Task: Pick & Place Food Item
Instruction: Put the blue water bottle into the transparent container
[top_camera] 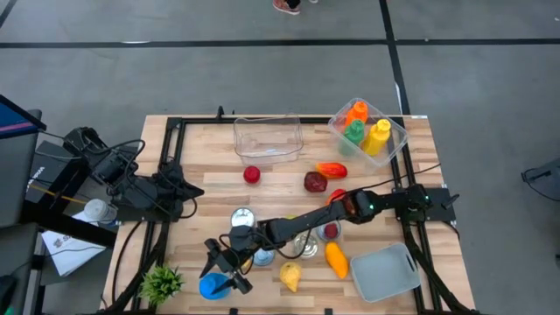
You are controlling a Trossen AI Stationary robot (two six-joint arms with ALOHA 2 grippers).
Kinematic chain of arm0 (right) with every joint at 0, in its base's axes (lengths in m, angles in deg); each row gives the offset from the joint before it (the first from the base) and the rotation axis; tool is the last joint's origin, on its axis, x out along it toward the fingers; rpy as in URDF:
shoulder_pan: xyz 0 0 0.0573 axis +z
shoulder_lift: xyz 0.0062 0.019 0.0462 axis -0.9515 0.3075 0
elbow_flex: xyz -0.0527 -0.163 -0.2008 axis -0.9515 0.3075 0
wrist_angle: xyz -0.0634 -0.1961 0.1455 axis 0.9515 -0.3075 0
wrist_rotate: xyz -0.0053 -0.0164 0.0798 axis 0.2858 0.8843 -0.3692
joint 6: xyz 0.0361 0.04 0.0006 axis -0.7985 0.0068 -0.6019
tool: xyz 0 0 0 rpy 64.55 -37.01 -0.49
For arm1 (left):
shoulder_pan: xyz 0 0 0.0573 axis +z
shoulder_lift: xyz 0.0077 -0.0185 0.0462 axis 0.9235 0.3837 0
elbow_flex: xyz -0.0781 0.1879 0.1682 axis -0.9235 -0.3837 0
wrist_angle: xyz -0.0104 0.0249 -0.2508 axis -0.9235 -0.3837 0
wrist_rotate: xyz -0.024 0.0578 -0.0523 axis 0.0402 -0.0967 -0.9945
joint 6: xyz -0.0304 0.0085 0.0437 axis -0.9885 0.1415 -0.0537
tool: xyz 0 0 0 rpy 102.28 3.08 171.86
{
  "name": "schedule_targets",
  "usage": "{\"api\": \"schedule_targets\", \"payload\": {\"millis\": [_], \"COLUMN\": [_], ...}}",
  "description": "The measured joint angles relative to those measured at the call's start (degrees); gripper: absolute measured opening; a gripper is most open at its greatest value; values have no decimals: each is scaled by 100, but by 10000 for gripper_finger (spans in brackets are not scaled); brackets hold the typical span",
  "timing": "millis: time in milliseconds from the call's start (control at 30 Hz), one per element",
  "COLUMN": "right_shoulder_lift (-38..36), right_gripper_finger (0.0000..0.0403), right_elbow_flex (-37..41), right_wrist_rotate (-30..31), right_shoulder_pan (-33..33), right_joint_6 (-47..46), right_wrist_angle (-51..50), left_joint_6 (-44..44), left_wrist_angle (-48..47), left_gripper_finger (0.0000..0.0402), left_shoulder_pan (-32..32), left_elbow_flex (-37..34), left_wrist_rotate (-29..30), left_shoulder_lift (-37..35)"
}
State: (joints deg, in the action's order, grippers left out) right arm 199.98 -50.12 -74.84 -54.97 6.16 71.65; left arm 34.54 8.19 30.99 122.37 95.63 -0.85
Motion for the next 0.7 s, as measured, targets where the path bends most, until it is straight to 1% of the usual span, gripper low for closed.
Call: {"api": "schedule_targets", "payload": {"millis": [167, 400, 533, 600, 700], "right_shoulder_lift": [0, 0, -30, -77, -228], "right_gripper_finger": [200, 198, 200, 200, 200], "right_elbow_flex": [0, 0, 5, 7, 11], "right_wrist_rotate": [-8, -21, -54, -276, -846], "right_shoulder_pan": [-2, -48, -114, -193, -365], "right_joint_6": [0, -194, -322, -466, -784], "right_wrist_angle": [2, 7, -28, -54, -129], "left_joint_6": [4, 15, 194, 294, 337], "left_wrist_angle": [0, -20, -20, -20, -20], "left_gripper_finger": [0, 0, 0, 0, 0], "left_shoulder_pan": [-1, -1, -1, 0, 0], "left_elbow_flex": [0, 0, 0, 0, 0], "left_wrist_rotate": [0, -4, -15, -20, -20], "left_shoulder_lift": [0, 0, 0, 0, -2]}}
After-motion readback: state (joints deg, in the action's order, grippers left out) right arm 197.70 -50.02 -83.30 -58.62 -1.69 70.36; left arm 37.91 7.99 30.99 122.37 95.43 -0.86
